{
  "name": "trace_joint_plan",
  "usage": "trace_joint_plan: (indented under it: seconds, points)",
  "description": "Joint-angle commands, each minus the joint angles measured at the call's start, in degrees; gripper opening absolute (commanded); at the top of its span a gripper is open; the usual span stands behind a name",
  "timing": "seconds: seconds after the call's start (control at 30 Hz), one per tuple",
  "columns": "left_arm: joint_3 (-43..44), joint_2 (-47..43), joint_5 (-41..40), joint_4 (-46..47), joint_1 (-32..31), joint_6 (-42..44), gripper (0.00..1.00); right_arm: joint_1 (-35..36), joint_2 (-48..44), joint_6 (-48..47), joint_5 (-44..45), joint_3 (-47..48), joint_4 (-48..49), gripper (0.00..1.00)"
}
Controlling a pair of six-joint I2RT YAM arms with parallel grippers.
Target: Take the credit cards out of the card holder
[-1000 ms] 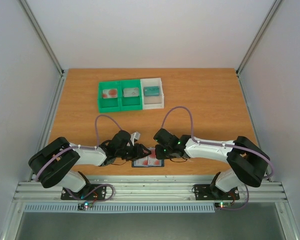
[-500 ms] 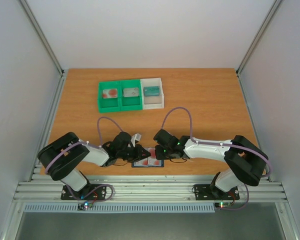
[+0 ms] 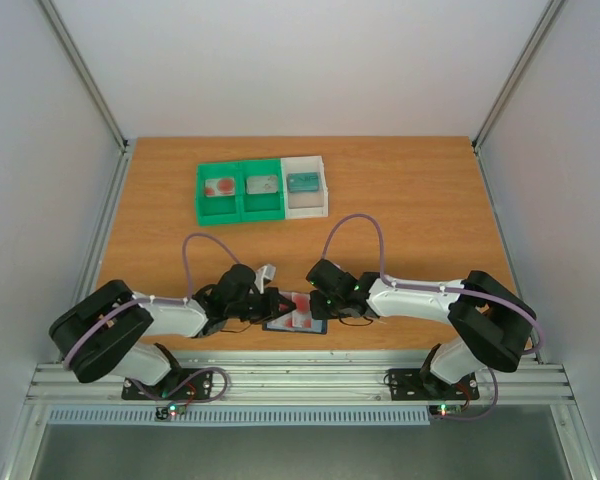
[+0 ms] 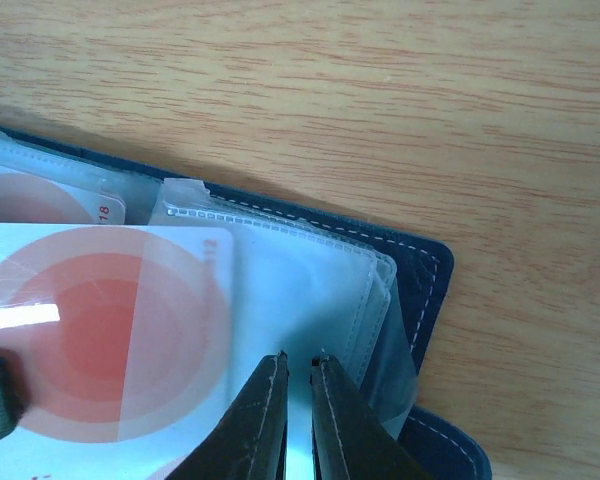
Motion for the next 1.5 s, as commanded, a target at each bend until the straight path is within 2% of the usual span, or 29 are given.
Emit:
trace_joint_plan:
  seconds: [0.0,0.2,0.33,0.5,0.6,0.7,0.9,1.03,1.23,1.37,1.47]
  points:
    - [-0.66,-3.62,-2.12,-2.77,0.44,2.05,0.00,0.01,1.25,-1.21,2.41,0.00,-2.17,0.09]
    - [0.71,-11.40,-5.60,-15.96,1.31,5.35,0.01,0.00,-2.33,-4.38,2.66,0.70,-2.12,0.11]
    - [2.10,-17.82,-5.94,-23.40,2.36,7.88,0.00,0.01,-8.72,-10.83,2.57,2.08,-2.73,0.16]
    - [6.86,-25.45,-4.86,-38.53,2.78,15.03,0.00,-0.03,-17.75,-17.92,2.82,2.83,-2.62,0.20]
    - [9.25,-29.15,-1.30,-43.53,2.76,19.10,0.00,-0.05,-20.39,-23.28,-1.06,6.00,-7.11,0.21]
    - [11.23,-31.34,3.95,-46.50,2.83,23.18,0.00,-0.03,-22.75,-25.92,-4.25,12.14,-16.20,0.23]
    - [12.64,-32.95,18.81,-44.63,2.67,26.40,0.00,-0.03,-23.03,-30.63,-17.22,20.59,-29.39,0.29]
    - [11.97,-31.76,23.43,-38.96,2.63,23.47,0.00,-0.13,-21.83,-33.29,-26.68,22.13,-29.82,0.34]
    - [13.08,-29.00,25.34,-36.93,1.31,23.31,0.00,-1.72,-21.77,-33.62,-32.73,24.24,-31.26,0.43]
    - [14.25,-28.43,27.41,-35.06,-0.84,23.79,0.00,-2.04,-21.95,-34.06,-31.73,24.09,-33.87,0.47]
    - [13.95,-29.42,29.41,-30.20,-1.12,22.76,0.00,-2.69,-21.94,-33.95,-33.07,23.65,-34.39,0.47]
